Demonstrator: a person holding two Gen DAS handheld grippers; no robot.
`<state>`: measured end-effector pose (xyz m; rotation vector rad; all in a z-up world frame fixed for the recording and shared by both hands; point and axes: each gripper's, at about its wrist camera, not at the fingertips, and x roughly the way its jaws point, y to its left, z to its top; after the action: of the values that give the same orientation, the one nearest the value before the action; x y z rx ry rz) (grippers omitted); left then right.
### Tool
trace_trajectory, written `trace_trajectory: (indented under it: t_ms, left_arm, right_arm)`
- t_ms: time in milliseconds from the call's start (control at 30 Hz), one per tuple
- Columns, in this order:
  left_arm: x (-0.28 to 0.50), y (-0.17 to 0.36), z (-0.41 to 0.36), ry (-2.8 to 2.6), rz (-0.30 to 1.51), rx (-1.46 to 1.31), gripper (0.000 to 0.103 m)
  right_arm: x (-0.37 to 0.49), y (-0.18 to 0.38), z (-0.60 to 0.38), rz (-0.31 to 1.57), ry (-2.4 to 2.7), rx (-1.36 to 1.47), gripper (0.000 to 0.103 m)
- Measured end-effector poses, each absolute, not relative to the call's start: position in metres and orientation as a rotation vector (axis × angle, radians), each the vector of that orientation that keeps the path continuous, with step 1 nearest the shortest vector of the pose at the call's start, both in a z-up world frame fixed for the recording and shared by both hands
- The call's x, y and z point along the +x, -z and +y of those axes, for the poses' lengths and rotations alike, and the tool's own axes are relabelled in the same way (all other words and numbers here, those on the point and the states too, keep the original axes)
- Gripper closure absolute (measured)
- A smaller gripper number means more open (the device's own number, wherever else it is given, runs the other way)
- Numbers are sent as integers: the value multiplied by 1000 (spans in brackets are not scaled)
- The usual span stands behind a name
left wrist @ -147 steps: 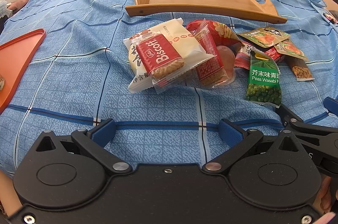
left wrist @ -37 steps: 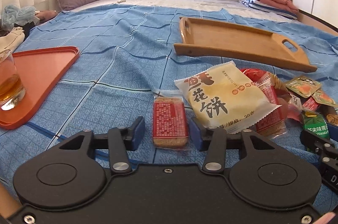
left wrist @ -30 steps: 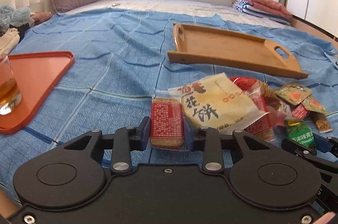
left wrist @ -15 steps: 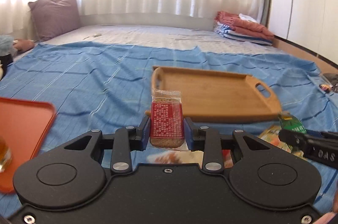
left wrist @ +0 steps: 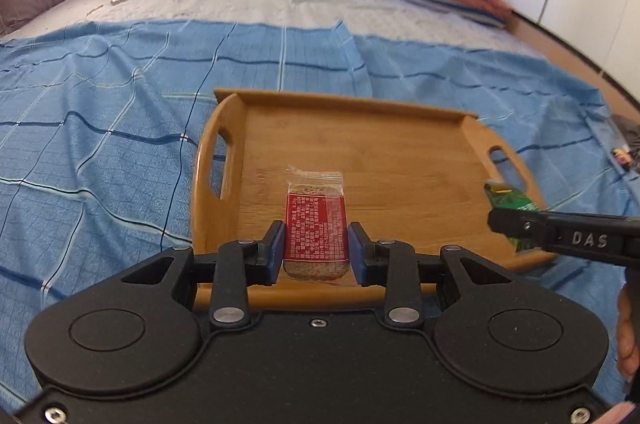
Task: Organize snacks
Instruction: 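Carry both packs onto the wooden tray and open both tools, then move both tools back over the snack pile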
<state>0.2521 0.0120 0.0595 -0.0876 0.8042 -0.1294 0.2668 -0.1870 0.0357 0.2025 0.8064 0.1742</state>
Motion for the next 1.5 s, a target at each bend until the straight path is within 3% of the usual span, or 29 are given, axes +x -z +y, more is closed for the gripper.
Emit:
trace_trajectory:
  t_ms: [333,733,800,833,867,900,1100,1500]
  left_arm:
    - [289,-21,6,100,886,-97,71]
    - [288,-15,-5,95,866,-54,71]
    - [288,-15,-5,90,859,-61,70]
    - [287,-16,-4,84,854,-67,69]
    - [286,-17,-4,80,849,-72,59]
    - [285,-19,-3,79,842,-76,46]
    - [265,-41,-4,103,762,-36,18]
    - [188,-76,2,156,660,-53,9]
  right_arm:
    - [300,-3,-187,879,-124,190,60]
    - [299,3,-178,854,-129,120,60]
    - [299,3,-177,852,-132,113,57]
    - [298,3,-177,851,-133,112,50]
    - [297,2,-177,850,-134,112,38]
    - [296,1,-177,845,-147,120,35]
    - [284,-13,-176,795,-165,102,23]
    - [220,-42,-172,654,-173,34,4]
